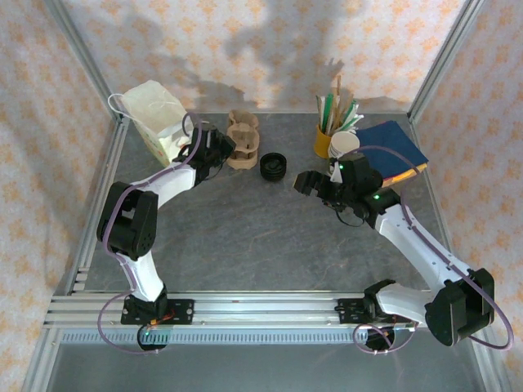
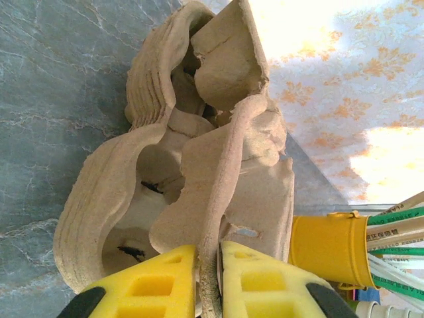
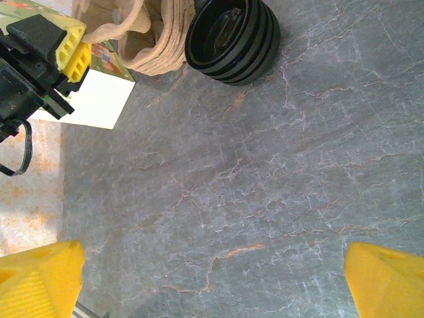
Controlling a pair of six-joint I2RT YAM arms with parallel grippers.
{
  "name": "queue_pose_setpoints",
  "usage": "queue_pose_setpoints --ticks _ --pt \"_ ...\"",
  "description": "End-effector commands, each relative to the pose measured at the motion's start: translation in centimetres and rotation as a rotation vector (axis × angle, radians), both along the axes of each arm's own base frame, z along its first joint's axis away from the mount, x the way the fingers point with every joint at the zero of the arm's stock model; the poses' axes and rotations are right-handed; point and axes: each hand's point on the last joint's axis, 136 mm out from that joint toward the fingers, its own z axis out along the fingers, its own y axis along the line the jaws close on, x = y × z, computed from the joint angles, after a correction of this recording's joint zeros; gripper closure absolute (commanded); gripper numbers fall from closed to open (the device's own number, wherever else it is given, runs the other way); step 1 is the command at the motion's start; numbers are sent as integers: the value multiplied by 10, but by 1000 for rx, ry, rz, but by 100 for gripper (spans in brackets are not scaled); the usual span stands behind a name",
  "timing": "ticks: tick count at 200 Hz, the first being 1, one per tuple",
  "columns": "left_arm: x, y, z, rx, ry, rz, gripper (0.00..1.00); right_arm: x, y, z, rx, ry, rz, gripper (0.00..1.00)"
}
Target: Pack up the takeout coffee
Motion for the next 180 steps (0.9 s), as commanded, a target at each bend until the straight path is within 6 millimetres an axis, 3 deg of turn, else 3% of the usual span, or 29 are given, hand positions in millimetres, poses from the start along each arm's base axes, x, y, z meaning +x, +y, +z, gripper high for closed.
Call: queue_pose_setpoints --ticks 1,48,93,132,180 --pt "10 0 43 -41 -107 1 86 1 -2 7 -16 -16 -8 0" --pt "6 -2 54 -48 -116 -13 88 1 -4 11 -22 -36 -16 0" --pt "-14 -4 78 -31 -110 -68 89 2 -7 36 -36 -124 5 0" --pt "-50 -7 101 47 -93 -179 89 4 -2 59 -39 -174 47 1" --pt "-107 -21 109 183 -27 -419 89 8 9 108 -42 -290 144 5"
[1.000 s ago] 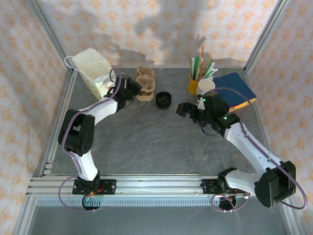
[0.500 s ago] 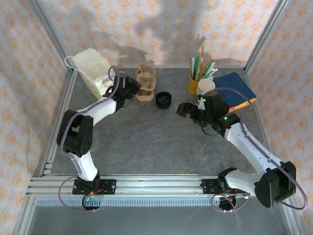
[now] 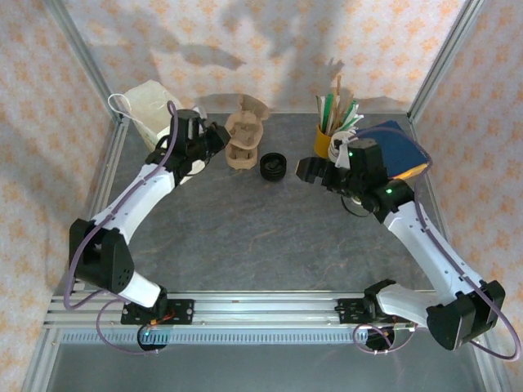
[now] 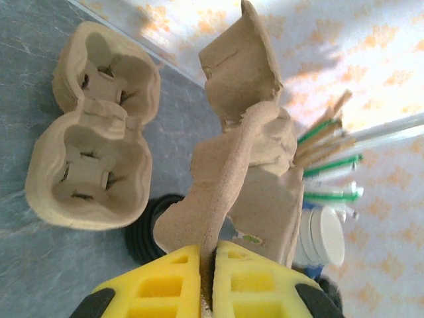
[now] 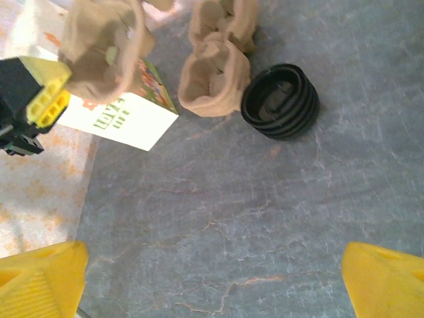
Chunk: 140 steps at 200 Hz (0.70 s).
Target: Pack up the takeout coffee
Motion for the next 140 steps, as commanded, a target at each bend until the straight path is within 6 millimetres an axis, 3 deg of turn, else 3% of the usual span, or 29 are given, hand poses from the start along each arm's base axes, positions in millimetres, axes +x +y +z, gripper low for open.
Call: queue_pose_setpoints --ticks 1,45,67,94,140 --pt "-40 -11 -4 115 63 -171 89 -2 8 28 -20 -73 77 5" --pt "-92 -27 4 223 91 -406 89 5 13 42 -106 -93 133 10" --pt "-111 -27 22 235 72 -454 91 2 30 52 -103 -139 182 11" --pt "-131 -35 45 205 -7 -540 91 -3 55 50 -117 -150 234 12" --pt "-157 -33 27 263 45 -652 92 -6 79 43 -175 -157 272 12"
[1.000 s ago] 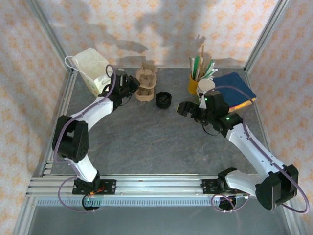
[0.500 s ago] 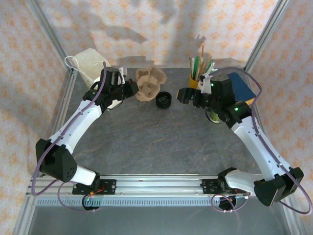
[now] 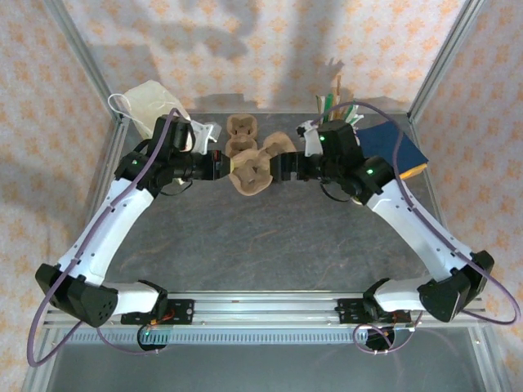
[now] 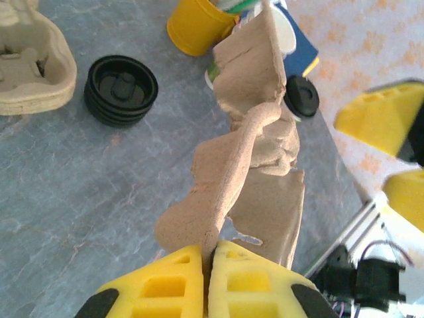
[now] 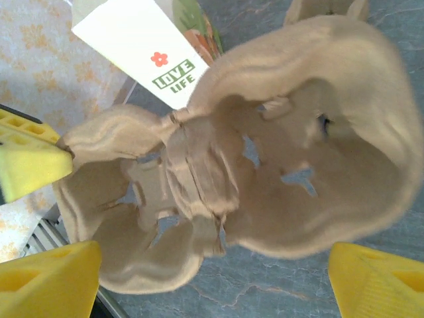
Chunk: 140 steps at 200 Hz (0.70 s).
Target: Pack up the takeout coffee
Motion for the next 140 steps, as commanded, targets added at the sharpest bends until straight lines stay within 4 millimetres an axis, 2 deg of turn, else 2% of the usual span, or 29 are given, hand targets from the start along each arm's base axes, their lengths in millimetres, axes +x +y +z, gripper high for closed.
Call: queue_pose_setpoints --ticks 1,41,69,140 --pt "-22 -1 -12 49 44 -102 92 2 3 10 -35 -55 -6 12" --pt "-26 -2 -7 25 25 -103 93 -1 15 -8 -71 -35 16 12" --pt "-24 -3 -5 22 23 -100 95 -1 15 -21 -101 -24 11 13" --pt "-15 -8 0 9 20 -99 96 0 25 -40 -122 -3 33 20"
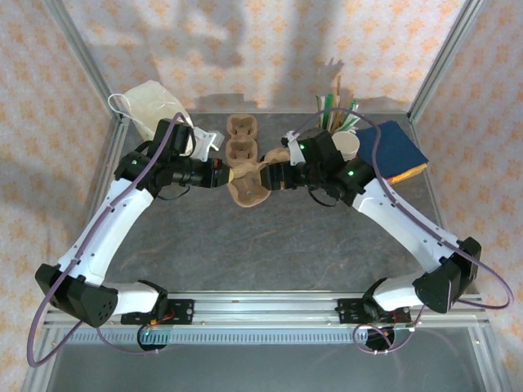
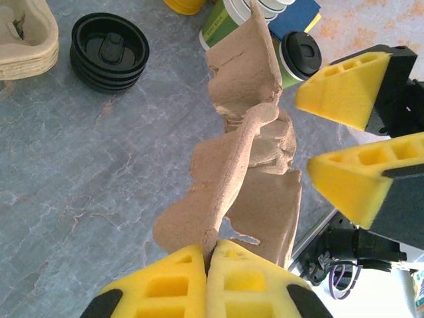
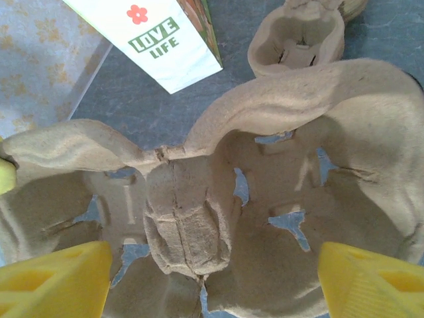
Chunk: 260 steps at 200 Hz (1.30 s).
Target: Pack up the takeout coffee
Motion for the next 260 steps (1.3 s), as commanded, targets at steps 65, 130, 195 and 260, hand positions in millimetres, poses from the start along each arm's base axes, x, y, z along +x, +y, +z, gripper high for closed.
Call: queue_pose_setpoints --ticks 65,130,195,260 --pt "5 -11 13 -34 -26 -29 98 6 18 -17 -18 3 47 23" --pt "7 -15 19 -59 -45 -27 98 7 21 -19 -13 6 56 35" --pt "5 -14 18 -55 -41 -25 99 11 19 -20 -31 -7 42 46" --pt "5 -14 20 -64 -44 -21 98 13 17 -23 -52 -6 30 57"
